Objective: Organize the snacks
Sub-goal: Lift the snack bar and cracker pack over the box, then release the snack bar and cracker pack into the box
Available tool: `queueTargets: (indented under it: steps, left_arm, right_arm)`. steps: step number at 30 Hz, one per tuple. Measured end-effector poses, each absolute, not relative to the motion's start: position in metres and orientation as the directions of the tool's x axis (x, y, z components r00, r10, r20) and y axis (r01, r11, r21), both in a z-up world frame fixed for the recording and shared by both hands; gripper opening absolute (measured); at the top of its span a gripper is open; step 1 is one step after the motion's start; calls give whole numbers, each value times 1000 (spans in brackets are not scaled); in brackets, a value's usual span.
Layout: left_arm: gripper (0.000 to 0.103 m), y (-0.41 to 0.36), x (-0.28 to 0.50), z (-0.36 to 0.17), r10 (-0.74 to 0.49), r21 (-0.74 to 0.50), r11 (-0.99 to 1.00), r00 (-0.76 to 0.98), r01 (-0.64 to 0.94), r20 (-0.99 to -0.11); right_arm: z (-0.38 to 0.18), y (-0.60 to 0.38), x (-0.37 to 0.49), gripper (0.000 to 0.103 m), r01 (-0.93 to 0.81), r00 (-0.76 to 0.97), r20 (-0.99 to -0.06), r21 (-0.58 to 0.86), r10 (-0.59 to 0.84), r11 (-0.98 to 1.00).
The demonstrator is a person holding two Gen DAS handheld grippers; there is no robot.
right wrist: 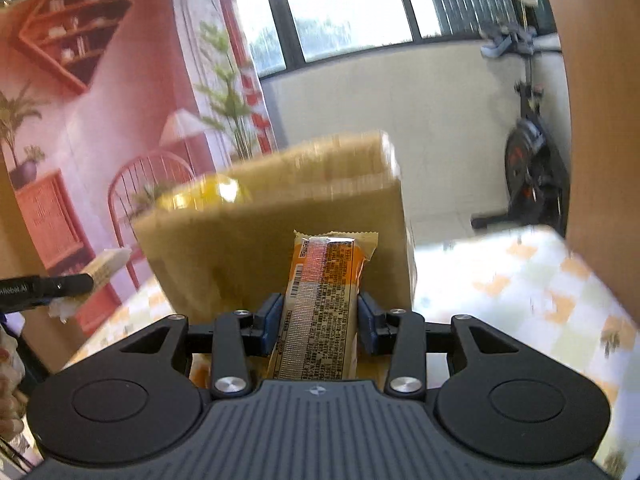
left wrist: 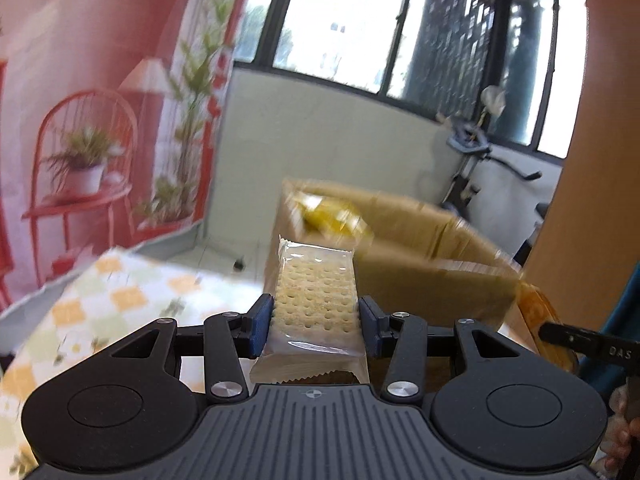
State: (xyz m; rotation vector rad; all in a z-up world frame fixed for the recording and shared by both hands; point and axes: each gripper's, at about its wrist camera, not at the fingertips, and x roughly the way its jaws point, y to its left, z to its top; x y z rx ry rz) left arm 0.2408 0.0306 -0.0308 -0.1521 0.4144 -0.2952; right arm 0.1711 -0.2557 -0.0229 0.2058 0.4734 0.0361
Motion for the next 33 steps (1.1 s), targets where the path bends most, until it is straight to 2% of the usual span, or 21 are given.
queueTargets:
  steps: [7,11,15,19,25,29,33]
  left_arm:
    - [49,-7,278,4,-376,-174,925,882,338,-284]
    - [49,-36,314,14,-411,-187,910,862,370,-296]
    - [49,-63,353,12,-407,-177,913,856,368,-320]
    - [49,-80,386,-4,-407,-204,913,818,353,-408]
    - [49,-83,402,-25,-416,-209,909,785,360,-458]
    - [64,-84,407,-28,-422,-177,905,765,387,-487]
    - [65,-78,401,-23,-421,-148,904,774,401,-474]
  right_arm:
    - [23,-264,212,42,-34,934,-348,149,85,988]
    - [33,-266,251,42,-43,941,-330,115,79,992]
    - [31,-263,298,42,-59,933,-350,83,84,995]
    - [20,-256,337,42,-61,920,-385,34,70,998]
    - [-4,-253,362,42,-62,890,-453,6,58,998]
    - [-16,-259,364,44,-47,875,-481,16,49,999]
    - [-16,-263,359,54,-31,873,-487,21,37,999]
